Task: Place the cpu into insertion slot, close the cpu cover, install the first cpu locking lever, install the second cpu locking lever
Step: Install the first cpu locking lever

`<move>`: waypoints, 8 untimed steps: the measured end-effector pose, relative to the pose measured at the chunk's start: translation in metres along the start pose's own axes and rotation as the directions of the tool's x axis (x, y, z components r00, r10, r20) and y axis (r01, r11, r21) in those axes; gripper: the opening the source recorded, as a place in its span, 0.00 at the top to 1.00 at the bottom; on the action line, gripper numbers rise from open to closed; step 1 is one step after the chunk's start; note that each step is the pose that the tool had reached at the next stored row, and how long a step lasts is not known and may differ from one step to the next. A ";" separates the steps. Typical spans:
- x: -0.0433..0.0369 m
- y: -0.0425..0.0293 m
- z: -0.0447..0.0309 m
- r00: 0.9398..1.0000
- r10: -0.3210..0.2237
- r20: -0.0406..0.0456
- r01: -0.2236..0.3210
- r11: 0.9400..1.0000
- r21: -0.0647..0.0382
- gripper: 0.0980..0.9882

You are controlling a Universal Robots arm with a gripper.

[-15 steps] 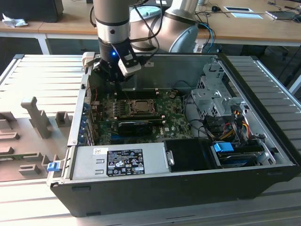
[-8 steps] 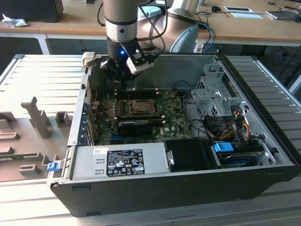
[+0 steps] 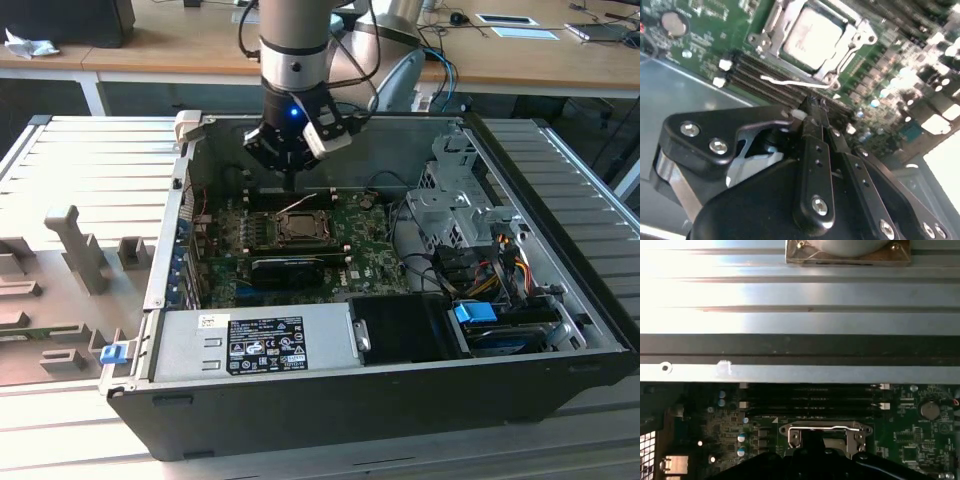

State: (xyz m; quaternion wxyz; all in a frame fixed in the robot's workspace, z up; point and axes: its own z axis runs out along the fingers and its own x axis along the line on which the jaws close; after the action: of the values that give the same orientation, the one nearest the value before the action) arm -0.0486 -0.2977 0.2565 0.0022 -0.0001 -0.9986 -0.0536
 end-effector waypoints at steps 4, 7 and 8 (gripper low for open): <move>-0.0001 -0.0005 0.0038 1.000 -0.027 -0.002 0.027 1.000 -0.012 0.99; -0.0006 -0.0007 0.0066 0.998 -0.069 -0.006 0.069 0.998 -0.012 0.99; -0.0015 -0.0009 0.0077 0.997 -0.071 -0.006 0.070 0.997 -0.012 0.99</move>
State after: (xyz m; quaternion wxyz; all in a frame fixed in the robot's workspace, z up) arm -0.0472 -0.2977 0.2487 0.0037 0.0353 -0.9976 -0.0597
